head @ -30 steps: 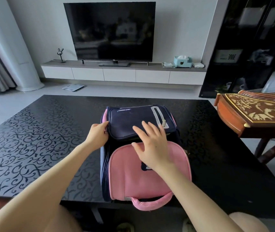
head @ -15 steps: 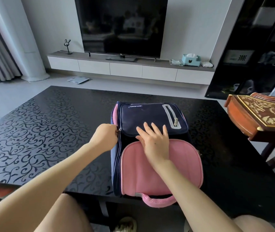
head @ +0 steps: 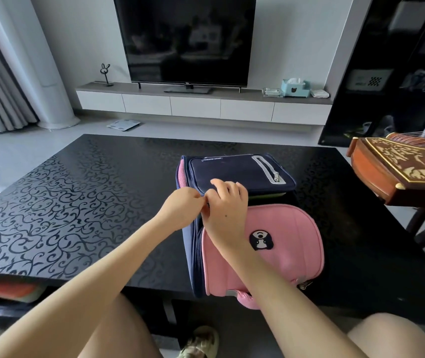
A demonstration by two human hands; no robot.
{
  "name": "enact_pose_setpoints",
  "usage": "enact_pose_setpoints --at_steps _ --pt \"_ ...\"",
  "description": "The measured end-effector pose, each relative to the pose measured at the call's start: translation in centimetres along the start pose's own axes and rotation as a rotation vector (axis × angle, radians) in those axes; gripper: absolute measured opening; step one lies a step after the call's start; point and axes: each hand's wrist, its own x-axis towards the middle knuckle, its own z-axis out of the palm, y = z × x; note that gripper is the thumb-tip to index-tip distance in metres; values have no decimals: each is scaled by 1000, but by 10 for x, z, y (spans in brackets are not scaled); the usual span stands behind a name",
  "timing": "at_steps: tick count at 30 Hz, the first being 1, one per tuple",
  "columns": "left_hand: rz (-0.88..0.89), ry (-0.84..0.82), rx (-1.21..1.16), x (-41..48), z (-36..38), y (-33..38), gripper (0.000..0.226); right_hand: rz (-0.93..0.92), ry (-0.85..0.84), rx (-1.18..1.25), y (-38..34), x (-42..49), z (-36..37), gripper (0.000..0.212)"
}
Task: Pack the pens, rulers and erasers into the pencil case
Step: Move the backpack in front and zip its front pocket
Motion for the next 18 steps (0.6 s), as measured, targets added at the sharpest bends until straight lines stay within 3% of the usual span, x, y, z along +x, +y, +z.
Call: enact_pose_setpoints --at_steps 2,4,5,7,10,13,18 --pt "112 53 51 -2 -4 -8 24 -16 -21 -49 1 -4 1 14" --pt "302 274 242 -5 -8 -15 12 -10 -38 -89 2 -9 -1 15" --pt "447 322 363 -4 -8 -19 24 9 -42 -90 2 -11 -2 15" --pt "685 227 581 4 1 -29 52 53 -47 -65 2 -12 -7 12" --pt "769 123 635 13 13 -32 68 86 -47 -41 5 -20 -14 10" --pt "890 150 774 19 17 -33 74 92 -34 -40 23 -33 -27 13" --pt "984 163 771 20 19 -38 71 193 46 -9 73 -43 -49 19"
